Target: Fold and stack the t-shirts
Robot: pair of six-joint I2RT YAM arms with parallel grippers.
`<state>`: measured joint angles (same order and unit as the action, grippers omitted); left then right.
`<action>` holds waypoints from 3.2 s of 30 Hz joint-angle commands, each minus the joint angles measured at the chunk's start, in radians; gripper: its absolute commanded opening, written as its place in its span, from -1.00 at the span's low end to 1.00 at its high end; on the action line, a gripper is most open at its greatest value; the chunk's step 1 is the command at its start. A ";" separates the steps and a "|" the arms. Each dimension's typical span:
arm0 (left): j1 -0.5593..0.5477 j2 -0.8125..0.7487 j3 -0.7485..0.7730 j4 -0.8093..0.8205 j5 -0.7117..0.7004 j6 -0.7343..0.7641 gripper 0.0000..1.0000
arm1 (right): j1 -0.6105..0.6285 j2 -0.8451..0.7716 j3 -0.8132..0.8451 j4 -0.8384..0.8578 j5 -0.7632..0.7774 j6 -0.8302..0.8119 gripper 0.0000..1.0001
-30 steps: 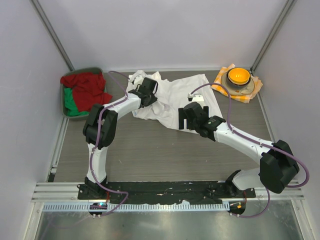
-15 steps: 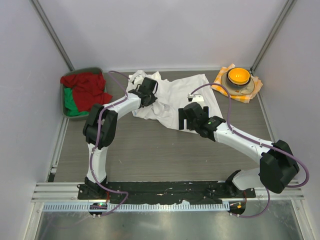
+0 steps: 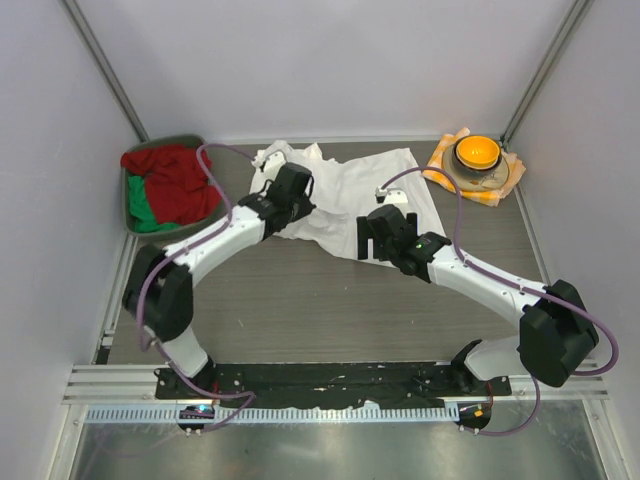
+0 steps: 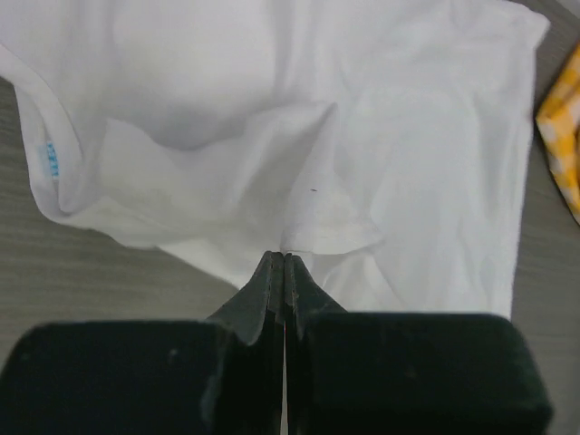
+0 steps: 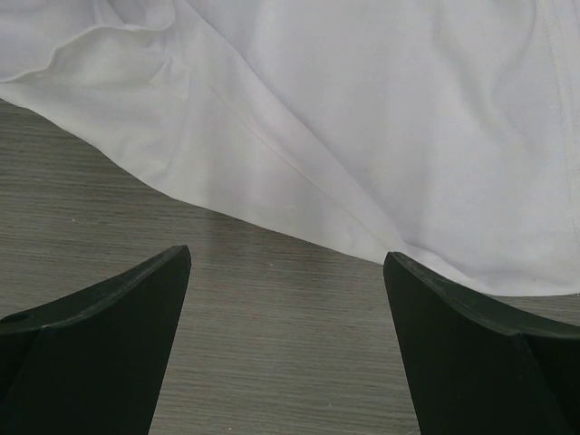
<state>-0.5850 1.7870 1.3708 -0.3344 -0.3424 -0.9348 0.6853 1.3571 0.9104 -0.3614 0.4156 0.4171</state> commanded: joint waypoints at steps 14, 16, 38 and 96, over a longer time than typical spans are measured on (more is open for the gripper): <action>-0.589 -0.491 -0.631 -0.253 -0.309 -0.444 -1.00 | 0.013 -0.110 0.048 -0.151 0.080 0.035 0.87; -0.665 -0.495 -0.644 -0.354 -0.354 -0.568 -1.00 | 0.013 -0.122 0.059 -0.171 0.103 0.045 0.88; -1.097 -0.219 -0.042 -1.172 -0.790 -1.087 0.50 | -0.029 0.008 0.082 -0.150 0.240 0.111 0.98; 0.036 -0.742 -1.007 0.078 0.016 -0.170 0.38 | -0.369 0.155 -0.076 0.136 -0.343 0.206 0.96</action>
<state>-0.5606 1.1378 0.3851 -0.0326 -0.2607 -1.0904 0.3161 1.4872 0.8661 -0.2996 0.1738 0.5694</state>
